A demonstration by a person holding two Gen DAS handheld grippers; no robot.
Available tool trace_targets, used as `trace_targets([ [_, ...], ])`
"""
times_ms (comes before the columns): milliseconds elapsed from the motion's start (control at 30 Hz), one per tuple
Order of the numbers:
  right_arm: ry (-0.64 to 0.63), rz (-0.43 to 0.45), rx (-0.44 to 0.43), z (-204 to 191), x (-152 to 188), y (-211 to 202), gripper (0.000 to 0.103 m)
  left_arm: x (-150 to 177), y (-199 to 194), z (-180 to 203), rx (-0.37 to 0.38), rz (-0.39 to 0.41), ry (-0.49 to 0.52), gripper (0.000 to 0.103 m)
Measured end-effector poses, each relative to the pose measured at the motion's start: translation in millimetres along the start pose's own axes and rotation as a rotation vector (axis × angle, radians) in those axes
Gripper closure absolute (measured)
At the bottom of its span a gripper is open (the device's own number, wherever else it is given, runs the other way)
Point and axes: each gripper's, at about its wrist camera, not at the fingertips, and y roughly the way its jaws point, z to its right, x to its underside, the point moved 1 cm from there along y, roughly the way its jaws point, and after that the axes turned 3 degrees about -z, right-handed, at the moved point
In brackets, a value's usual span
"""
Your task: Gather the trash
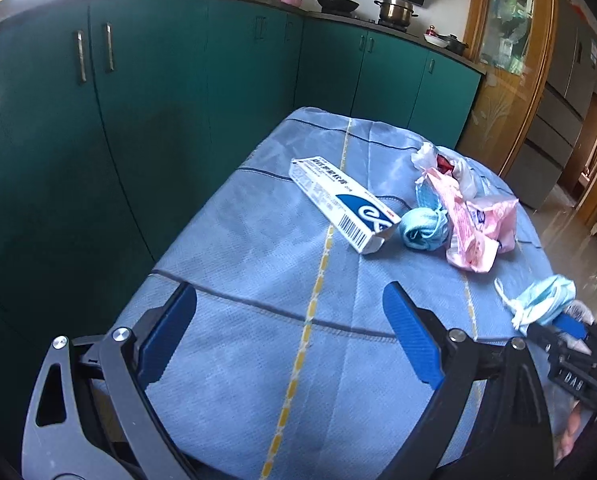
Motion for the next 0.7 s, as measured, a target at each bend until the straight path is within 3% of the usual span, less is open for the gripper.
trace_targets([
  [167,0.012,-0.004,-0.014,2.4,-2.3,3.0,0.040,-30.8,38.4,23.0,0.011,-0.045,-0.010,0.009],
  [233,0.017,-0.003,-0.019,4.1,-1.6,2.9,0.032,-47.1,59.5,34.5,-0.004,-0.066,-0.019,0.009],
  [333,0.027,0.002,-0.023,6.9,-1.0,0.4,0.031,-63.1,85.8,47.9,-0.007,-0.103,-0.015,0.009],
  [467,0.009,0.013,-0.019,6.5,0.4,-3.3,0.031,-76.4,118.9,57.5,-0.082,-0.153,0.013,0.011],
  [567,-0.008,0.022,-0.006,5.1,0.0,-3.8,0.030,-75.7,124.8,58.0,-0.079,-0.175,0.010,0.042],
  [700,-0.005,0.025,-0.023,5.2,-0.8,-2.1,0.030,-68.9,122.1,59.3,-0.068,-0.167,0.033,0.047],
])
